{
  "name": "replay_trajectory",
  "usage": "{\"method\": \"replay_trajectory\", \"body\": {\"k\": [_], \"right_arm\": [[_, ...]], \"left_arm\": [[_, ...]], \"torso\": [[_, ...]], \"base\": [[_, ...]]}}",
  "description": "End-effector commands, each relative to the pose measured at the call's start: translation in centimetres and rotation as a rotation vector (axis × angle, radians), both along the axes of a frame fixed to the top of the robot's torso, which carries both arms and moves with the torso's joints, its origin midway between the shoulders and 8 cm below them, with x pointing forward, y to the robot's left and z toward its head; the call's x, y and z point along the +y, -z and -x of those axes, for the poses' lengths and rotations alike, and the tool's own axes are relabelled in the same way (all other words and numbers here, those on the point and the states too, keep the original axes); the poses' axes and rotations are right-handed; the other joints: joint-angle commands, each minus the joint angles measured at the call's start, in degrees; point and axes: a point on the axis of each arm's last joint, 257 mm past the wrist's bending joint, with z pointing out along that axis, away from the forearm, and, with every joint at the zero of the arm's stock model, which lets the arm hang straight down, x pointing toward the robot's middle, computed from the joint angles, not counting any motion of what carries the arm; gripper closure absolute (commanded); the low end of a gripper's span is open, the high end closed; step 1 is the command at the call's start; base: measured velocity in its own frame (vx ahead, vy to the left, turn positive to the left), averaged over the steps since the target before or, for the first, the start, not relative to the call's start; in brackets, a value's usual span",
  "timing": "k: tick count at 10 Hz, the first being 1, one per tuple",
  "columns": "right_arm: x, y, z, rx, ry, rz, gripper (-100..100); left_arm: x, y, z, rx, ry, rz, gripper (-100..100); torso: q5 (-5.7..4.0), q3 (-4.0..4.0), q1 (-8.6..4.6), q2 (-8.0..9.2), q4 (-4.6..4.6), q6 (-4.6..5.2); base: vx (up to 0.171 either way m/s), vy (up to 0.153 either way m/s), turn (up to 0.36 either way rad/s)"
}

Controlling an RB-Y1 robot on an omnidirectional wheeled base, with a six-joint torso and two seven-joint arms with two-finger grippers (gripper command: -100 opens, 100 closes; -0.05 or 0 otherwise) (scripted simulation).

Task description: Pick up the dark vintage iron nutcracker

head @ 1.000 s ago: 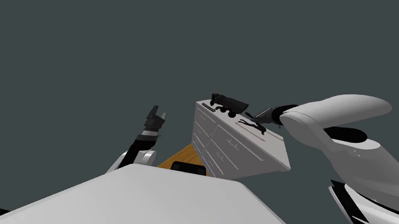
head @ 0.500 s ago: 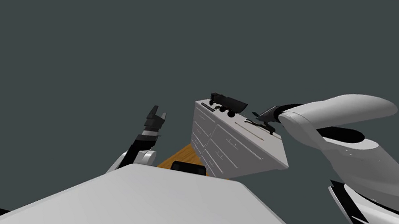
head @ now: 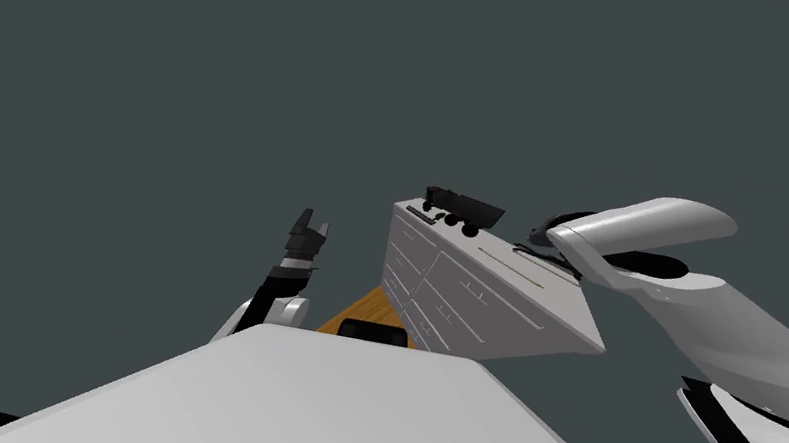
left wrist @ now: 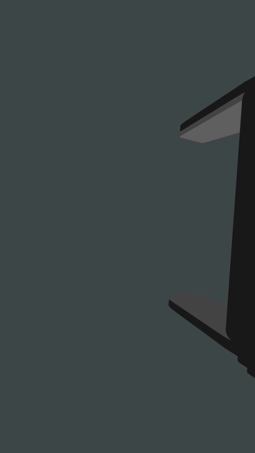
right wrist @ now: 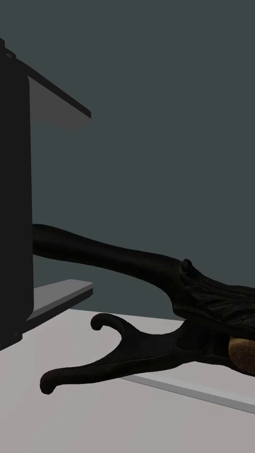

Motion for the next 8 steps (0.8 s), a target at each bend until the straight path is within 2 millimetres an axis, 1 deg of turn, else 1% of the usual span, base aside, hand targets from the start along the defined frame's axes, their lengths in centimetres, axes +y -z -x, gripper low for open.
{"method": "replay_trajectory", "body": {"k": [1, 2, 5, 6, 7, 8], "right_arm": [[-2.2, -0.5, 0.4, 0.024, 0.047, 0.052, -100], [-3.3, -0.8, 0.7, 0.028, 0.074, 0.075, -100], [-4.3, -2.5, 1.2, -0.008, 0.114, 0.135, -100], [-4.1, -2.1, 1.1, 0.002, 0.105, 0.12, -100], [-4.2, -2.2, 1.1, 0.0, 0.106, 0.123, 100], [-4.2, -2.1, 1.1, 0.002, 0.106, 0.121, 100]], "left_arm": [[0.0, 0.0, 0.0, 0.0, 0.0, 0.0, 0], [0.0, 0.0, 0.0, 0.0, 0.0, 0.0, 0], [0.0, 0.0, 0.0, 0.0, 0.0, 0.0, 0], [0.0, 0.0, 0.0, 0.0, 0.0, 0.0, 0], [0.0, 0.0, 0.0, 0.0, 0.0, 0.0, 0], [0.0, 0.0, 0.0, 0.0, 0.0, 0.0, 0]], "torso": [[0.0, 0.0, 0.0, 0.0, 0.0, 0.0], [-0.02, 0.02, -0.07, 0.03, 0.01, 0.0], [0.02, 0.03, 0.04, 0.04, 0.02, -0.02], [0.04, 0.04, 0.07, 0.04, 0.03, -0.02], [0.05, 0.04, 0.09, 0.05, 0.03, -0.02], [0.09, 0.05, 0.1, 0.05, 0.06, -0.03]], "base": [[-0.005, -0.023, 0.003], [-0.004, -0.012, 0.004], [0.0, 0.0, 0.0], [0.0, 0.0, 0.0], [0.0, 0.0, 0.0], [0.0, 0.0, 0.0]]}}
